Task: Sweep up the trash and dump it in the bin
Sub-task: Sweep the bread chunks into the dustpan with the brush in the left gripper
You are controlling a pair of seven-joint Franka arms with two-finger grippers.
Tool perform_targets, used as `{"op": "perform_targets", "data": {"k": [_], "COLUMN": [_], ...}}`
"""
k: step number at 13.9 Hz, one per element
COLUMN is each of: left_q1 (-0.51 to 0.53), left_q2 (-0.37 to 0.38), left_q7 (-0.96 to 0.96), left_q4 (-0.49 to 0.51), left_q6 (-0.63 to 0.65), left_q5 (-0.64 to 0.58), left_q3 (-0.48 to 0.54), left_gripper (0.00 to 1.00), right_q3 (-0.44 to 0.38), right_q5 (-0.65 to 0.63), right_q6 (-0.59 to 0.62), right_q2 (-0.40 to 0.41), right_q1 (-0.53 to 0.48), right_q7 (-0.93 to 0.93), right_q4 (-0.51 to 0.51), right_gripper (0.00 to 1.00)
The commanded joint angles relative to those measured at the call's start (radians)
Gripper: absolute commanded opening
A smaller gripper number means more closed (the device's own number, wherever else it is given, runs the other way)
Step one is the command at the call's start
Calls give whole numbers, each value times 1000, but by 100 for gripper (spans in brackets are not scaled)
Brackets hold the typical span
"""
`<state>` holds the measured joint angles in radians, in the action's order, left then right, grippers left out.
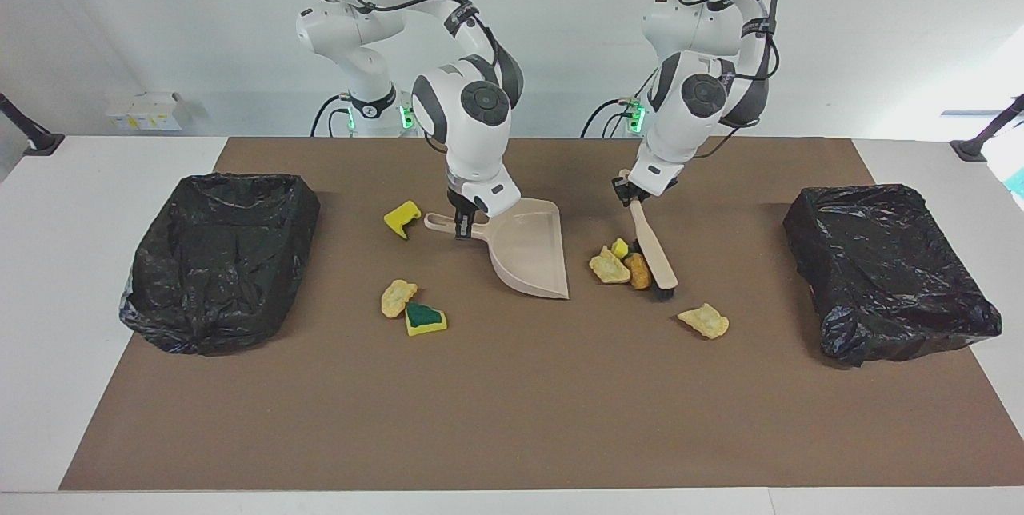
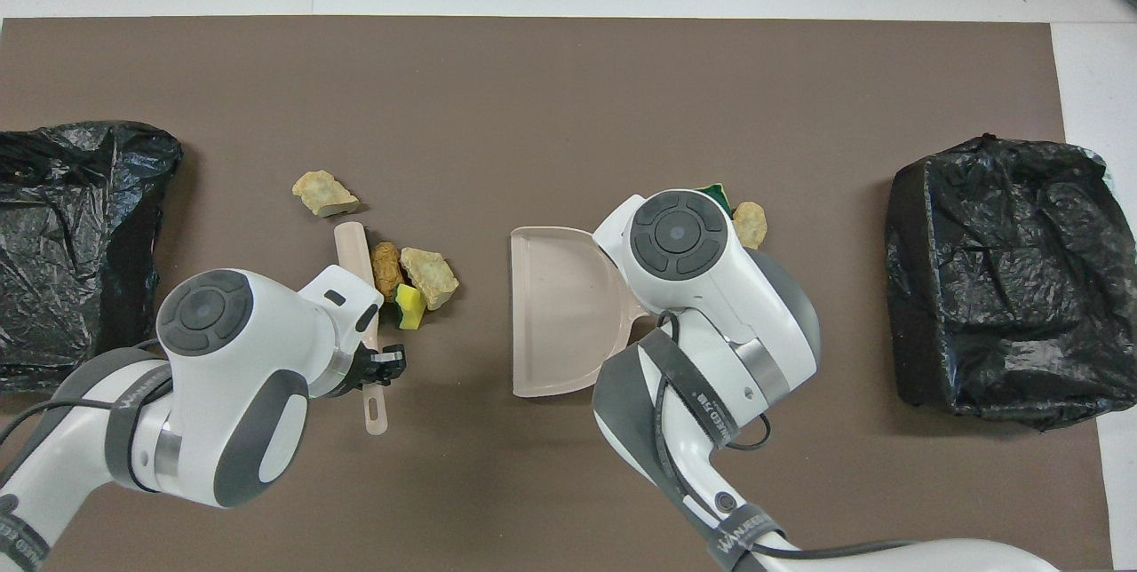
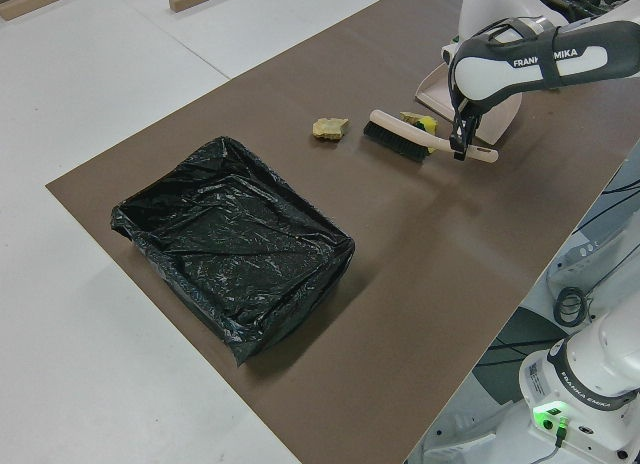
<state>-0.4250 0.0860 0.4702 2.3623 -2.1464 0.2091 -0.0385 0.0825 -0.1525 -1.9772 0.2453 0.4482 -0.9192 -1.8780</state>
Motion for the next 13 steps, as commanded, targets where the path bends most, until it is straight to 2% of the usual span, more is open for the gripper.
{"op": "perform_targets", "data": {"k": [1, 9, 13], "left_q1": [-75, -213, -195], "left_q2": [5, 5, 17], "left_q7": [14, 10, -11], "left_q4": [5, -49, -147], "left_q6": [-29, -13, 117], "left_q5": [32, 118, 118], "left_q3": [14, 14, 26], "left_gripper": [0, 0, 0], "right_q3": [3, 3, 3], "right_q5": [-39, -41, -41], "right_q6": [-41, -66, -66], "right_q2": [6, 28, 26], "right_q1": [14, 32, 32], "right_q7": [36, 108, 108], "right_q4": [-12, -10, -12], "right_gripper": [0, 0, 0]}}
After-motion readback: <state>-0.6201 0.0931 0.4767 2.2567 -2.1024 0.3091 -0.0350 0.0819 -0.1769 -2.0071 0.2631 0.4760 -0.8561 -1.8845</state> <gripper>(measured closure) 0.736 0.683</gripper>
